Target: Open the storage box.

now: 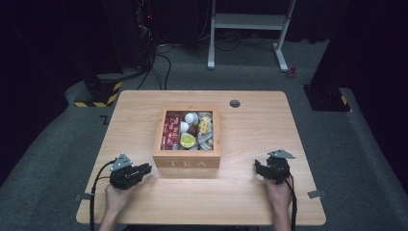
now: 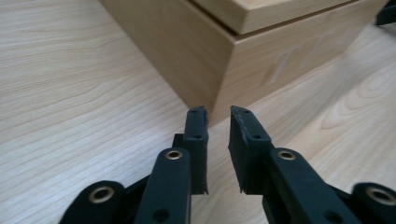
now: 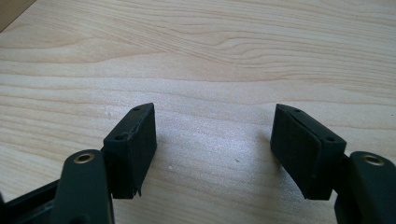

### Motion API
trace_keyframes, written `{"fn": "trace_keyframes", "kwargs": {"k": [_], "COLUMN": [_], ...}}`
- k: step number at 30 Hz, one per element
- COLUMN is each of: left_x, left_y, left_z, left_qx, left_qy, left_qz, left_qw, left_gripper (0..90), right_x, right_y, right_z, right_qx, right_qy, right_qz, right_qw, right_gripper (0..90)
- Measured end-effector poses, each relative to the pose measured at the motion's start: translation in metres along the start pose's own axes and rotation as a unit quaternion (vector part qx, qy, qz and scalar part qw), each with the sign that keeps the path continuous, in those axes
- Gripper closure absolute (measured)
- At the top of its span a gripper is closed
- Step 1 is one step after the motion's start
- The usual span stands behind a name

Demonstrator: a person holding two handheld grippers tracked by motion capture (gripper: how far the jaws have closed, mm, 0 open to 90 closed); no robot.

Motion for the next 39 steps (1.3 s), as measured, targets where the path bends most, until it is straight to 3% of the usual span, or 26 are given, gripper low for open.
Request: {"fn": "trace_keyframes", "kwargs": {"k": [11, 21, 34, 39], "left_x": [-0.008, -0.024, -0.029, -0.029], "left_y": [0.017, 0.027, 0.03, 0.032], "left_z": [0.006, 0.011, 0.019, 0.022], "left_qx": [-0.027, -0.027, -0.03, -0.037], "left_qy": [0.009, 0.003, 0.01, 0.005], "left_qz": [-0.03, -0.045, -0.04, -0.023], "left_qw": [0.9992, 0.9986, 0.9987, 0.999], "left_gripper": [89.8, 90.0, 90.0, 90.0], "right_x": [0.0, 0.0, 0.0, 0.0], "right_y": [0.0, 0.0, 0.0, 0.0], "right_z": [0.0, 0.0, 0.0, 0.0], "right_qx": [0.0, 0.0, 0.0, 0.0], "right_qy": [0.0, 0.0, 0.0, 0.0], "right_qz": [0.0, 0.0, 0.0, 0.0], "right_qw": [1.0, 1.0, 1.0, 1.0], "right_gripper": [31.3, 31.3, 31.3, 31.3]}}
Point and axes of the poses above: each handheld gripper's, and its own axes: x roughly backward along the jaws, z roughly out of its top, y roughly to its right, the point moved 1 cm from there along -x, roughly forward along the jaws, and after that the axes turned 11 degrees about -y, right-handed, at the moved point
